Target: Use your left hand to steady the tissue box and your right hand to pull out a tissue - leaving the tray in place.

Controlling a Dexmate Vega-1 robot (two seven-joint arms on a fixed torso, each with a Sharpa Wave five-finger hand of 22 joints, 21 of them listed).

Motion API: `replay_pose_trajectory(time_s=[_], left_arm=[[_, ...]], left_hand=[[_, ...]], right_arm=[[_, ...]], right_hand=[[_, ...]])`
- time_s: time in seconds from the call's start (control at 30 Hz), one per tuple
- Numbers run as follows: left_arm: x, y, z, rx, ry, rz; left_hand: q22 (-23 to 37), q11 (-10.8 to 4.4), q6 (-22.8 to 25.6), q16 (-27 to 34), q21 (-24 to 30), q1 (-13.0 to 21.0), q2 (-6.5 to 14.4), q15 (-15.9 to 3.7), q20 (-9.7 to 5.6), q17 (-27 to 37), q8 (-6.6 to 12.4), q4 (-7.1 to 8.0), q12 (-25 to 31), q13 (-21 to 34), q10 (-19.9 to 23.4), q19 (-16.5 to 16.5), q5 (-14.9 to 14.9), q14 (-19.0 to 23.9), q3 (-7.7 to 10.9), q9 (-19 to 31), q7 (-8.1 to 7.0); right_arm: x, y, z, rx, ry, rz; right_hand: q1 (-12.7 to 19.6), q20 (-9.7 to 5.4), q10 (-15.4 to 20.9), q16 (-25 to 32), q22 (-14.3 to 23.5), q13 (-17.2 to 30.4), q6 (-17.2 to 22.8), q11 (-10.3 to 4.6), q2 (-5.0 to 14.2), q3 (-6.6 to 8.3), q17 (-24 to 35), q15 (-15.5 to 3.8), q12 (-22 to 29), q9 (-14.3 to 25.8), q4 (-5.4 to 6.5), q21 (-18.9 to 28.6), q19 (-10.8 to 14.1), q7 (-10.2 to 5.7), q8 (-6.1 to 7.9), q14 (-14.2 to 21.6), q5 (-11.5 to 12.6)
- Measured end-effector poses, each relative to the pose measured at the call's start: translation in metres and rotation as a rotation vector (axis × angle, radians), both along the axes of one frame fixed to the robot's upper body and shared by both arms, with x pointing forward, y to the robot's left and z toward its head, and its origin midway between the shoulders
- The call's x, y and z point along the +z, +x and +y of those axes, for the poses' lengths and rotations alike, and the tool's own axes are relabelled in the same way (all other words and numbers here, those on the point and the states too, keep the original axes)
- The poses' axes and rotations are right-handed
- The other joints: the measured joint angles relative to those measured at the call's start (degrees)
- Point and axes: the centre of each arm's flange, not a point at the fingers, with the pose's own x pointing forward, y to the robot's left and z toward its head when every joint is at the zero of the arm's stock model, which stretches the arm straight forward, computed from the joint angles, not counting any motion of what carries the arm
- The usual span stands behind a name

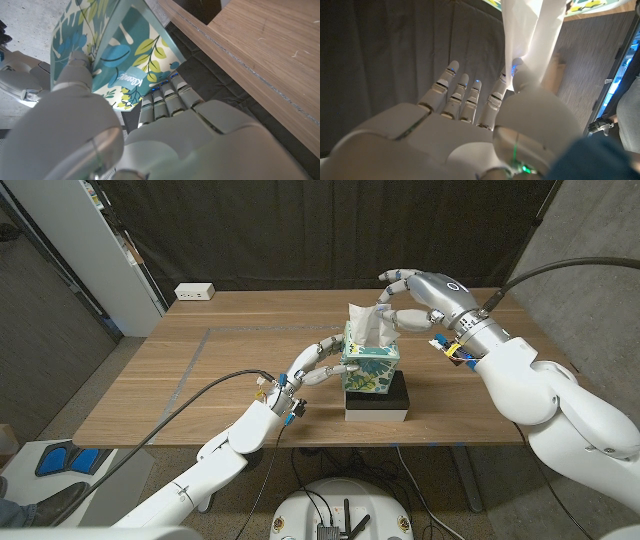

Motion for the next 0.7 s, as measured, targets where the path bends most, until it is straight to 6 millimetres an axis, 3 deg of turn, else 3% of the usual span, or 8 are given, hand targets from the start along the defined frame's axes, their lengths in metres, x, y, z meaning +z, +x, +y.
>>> replay_pose_trajectory(time_s=[0.7], left_arm=[[-0.0002,-0.0018,0.0011,-0.014,0.003,0.002]], left_hand=[[-0.02,0.00,0.00,0.00,0.00,-0.12,0.09,0.00,0.00,0.00,-0.21,0.00,-0.22,-0.01,-0.01,-0.01,-0.16,0.00,0.00,-0.03,0.00]], right_arm=[[-0.0039,-0.0103,-0.0042,0.030,0.139,-0.098]], right_hand=[[-0.01,0.01,1.65,0.88,-0.01,0.53,-0.63,-0.82,-0.01,-0.64,1.06,-0.11,0.64,0.33,0.15,0.21,1.22,0.01,0.48,1.12,0.00]])
